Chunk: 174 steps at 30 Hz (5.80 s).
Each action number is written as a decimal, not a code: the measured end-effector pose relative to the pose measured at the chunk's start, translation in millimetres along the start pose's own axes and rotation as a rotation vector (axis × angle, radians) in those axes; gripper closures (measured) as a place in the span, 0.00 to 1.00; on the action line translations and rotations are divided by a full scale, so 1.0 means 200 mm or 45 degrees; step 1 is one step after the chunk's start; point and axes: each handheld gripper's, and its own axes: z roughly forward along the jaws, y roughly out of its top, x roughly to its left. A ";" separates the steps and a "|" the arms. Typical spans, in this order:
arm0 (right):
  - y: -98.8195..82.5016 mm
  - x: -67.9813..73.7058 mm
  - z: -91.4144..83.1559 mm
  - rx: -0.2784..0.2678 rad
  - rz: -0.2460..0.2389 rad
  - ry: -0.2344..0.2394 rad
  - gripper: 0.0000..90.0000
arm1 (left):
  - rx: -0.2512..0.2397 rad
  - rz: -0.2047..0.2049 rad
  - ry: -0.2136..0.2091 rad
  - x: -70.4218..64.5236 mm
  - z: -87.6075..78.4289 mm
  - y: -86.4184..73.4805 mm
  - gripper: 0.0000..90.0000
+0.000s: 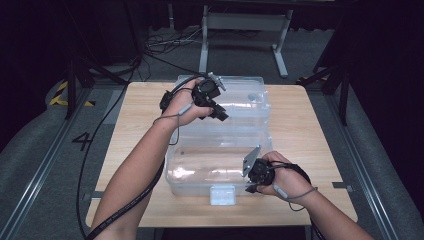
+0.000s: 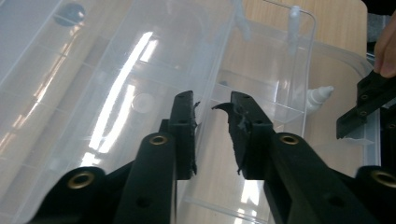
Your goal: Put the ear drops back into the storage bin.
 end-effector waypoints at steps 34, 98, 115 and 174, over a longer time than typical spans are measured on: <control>-0.01 0.01 0.00 -0.016 -0.002 -0.030 0.90 | 0.016 0.111 -0.011 -0.21 -0.08 -0.03 0.95; -0.01 0.06 0.00 -0.020 -0.022 -0.149 0.90 | 0.065 0.223 -0.099 -0.47 -0.05 -0.15 0.97; -0.01 0.07 0.00 -0.028 -0.008 -0.163 0.90 | 0.082 0.226 -0.135 -0.50 -0.02 -0.17 0.97; -0.06 0.09 -0.23 -0.148 0.004 -0.179 0.94 | 0.133 0.236 -0.148 -0.52 -0.01 -0.17 0.98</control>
